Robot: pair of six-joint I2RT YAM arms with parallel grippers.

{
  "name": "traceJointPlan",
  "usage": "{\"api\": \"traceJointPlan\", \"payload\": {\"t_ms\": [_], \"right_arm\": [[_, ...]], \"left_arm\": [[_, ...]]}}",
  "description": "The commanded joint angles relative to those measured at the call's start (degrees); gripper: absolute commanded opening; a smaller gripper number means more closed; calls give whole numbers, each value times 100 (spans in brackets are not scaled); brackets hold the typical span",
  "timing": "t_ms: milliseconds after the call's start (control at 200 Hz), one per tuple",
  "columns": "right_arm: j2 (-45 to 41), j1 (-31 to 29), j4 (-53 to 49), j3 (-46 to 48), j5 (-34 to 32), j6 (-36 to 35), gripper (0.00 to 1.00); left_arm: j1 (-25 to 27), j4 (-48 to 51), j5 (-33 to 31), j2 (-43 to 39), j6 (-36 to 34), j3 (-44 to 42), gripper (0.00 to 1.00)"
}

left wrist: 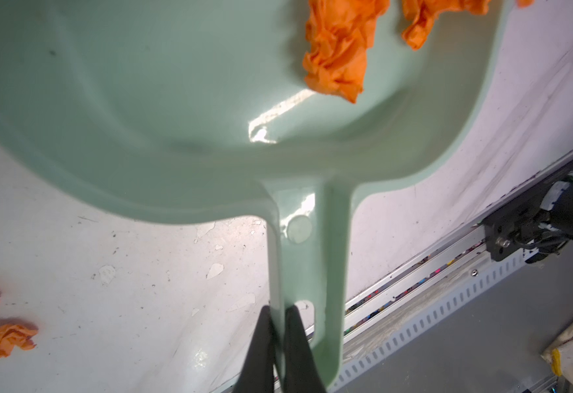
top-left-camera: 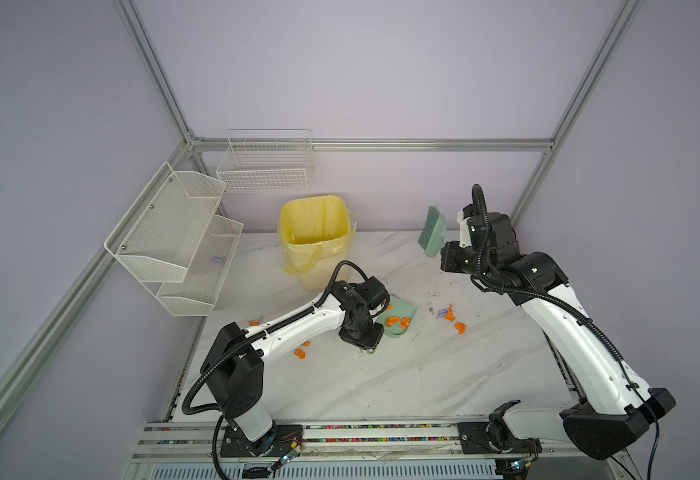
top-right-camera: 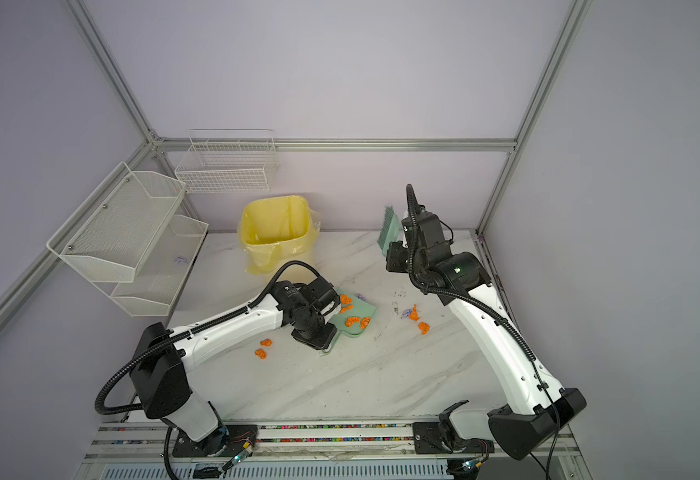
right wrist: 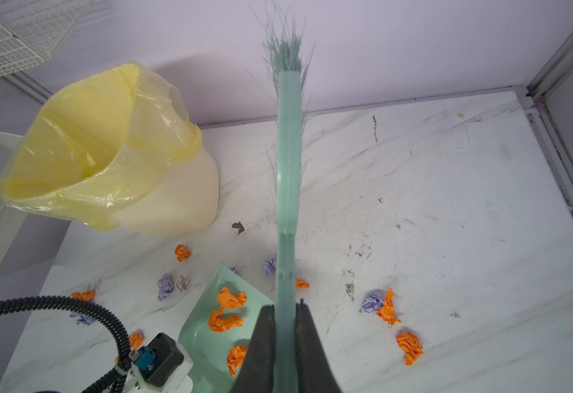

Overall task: Sweep away the paper scraps from the table
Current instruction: 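Lift the dustpan with the left gripper while the right gripper raises the brush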

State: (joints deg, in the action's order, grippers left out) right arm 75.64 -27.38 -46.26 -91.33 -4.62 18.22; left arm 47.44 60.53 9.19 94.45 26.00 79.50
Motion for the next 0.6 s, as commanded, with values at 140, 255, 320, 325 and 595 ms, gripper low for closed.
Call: {"api": "traceJointPlan", "payload": {"t_ms": [140,255,320,325,595], "right_arm": [[-356,538,519,807,636,-255,0],[-364,722,619,1046,787,-299,0],[-350,792,649,1086,795,-327,0],[-358,793,656,1093,800,-332,0],[-350,922,889,1346,1112,-405,0]], "left_arm": [[-225,-294,-309,-349,254,735,0],[-537,-296,102,-281,204,1001,0],[-714,-161,188,-239,189,1285,0],[-725,-154,197,-237,183,1299,0],[-1035,-145,470,-243,333,1660,0]]}}
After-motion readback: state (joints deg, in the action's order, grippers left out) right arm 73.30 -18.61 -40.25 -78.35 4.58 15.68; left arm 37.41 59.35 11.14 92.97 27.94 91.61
